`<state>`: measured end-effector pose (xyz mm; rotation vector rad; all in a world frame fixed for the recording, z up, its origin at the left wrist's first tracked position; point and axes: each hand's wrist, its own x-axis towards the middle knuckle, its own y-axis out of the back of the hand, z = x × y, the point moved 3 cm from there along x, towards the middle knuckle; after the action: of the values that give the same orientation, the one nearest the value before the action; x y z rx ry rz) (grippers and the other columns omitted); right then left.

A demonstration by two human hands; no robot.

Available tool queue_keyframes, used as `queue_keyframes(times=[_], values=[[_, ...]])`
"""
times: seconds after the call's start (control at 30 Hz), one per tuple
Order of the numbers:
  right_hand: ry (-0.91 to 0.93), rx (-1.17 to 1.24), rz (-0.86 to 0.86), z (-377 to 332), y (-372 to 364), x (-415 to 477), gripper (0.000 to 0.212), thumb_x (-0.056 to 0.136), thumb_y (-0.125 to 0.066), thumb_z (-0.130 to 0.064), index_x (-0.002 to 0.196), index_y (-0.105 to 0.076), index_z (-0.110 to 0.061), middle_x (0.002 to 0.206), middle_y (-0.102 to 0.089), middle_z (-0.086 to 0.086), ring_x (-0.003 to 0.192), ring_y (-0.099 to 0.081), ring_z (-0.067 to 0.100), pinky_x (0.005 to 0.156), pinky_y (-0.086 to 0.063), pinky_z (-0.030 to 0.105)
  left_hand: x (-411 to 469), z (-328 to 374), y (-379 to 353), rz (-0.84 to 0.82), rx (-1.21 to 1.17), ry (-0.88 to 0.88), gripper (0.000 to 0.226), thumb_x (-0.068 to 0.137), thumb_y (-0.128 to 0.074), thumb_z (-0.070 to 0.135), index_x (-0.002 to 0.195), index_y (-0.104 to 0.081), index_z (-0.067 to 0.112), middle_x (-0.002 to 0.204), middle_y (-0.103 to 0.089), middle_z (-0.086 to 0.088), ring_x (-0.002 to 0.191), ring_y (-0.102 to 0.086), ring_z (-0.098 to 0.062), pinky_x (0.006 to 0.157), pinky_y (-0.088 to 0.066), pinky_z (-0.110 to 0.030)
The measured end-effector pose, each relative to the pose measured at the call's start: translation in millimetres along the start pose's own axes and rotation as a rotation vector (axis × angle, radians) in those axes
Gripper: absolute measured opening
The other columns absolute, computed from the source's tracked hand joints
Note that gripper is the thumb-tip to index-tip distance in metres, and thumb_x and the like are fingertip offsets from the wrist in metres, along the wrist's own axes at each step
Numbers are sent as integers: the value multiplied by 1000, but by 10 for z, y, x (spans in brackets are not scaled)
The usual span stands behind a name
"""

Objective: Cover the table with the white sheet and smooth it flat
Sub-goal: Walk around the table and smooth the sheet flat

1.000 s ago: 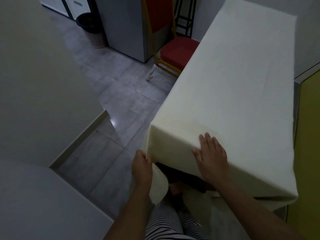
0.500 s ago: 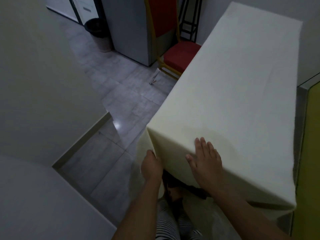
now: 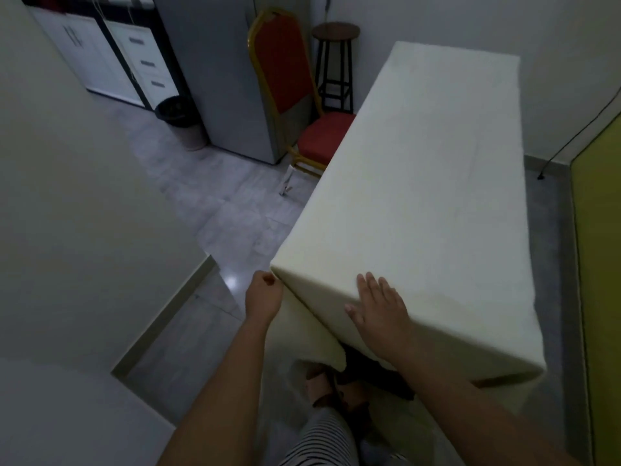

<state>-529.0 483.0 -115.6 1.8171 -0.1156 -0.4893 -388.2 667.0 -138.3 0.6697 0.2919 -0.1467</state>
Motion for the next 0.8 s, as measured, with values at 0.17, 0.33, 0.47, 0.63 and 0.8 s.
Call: queue_keyframes(times=[0.17,0.33,0.47,0.63,0.8], values=[[-12,38,0,-7,21,-2,64,99,-18,-52,152,-4,-18,161,-1,2,148,0,21,119,-1,40,27,-11,3,-20,46,-37,11,91,-48,17,92,-53,8,83,-56,-7,76,-52,-24,63,-38,-32],[-74,69,43,-109,26,16,60,101,-17,-45,152,-9,-15,161,-5,3,148,-2,21,118,3,47,21,-37,148,-163,129,-69,22,91,-46,18,108,-59,16,104,-63,-3,93,-60,-20,76,-46,-33],[-51,98,38,-299,73,142,58,102,-15,-42,152,-9,-13,161,-3,4,148,1,22,117,5,48,77,54,365,-264,139,-125,21,92,-44,12,95,-63,19,106,-66,-2,98,-63,-18,91,-49,-37],[33,119,57,-698,206,391,55,103,-20,-36,151,-13,-10,161,-7,8,148,-2,25,119,-1,46,399,195,672,-182,214,-171,24,94,-41,11,103,-63,14,115,-65,-10,104,-60,-25,95,-48,-43],[112,112,86,-1178,289,777,54,102,-22,-32,150,-16,-9,160,-10,8,148,-3,26,118,-1,46,831,220,845,-250,396,-151,33,97,-41,16,126,-54,8,132,-55,-13,118,-52,-29,100,-42,-37]])
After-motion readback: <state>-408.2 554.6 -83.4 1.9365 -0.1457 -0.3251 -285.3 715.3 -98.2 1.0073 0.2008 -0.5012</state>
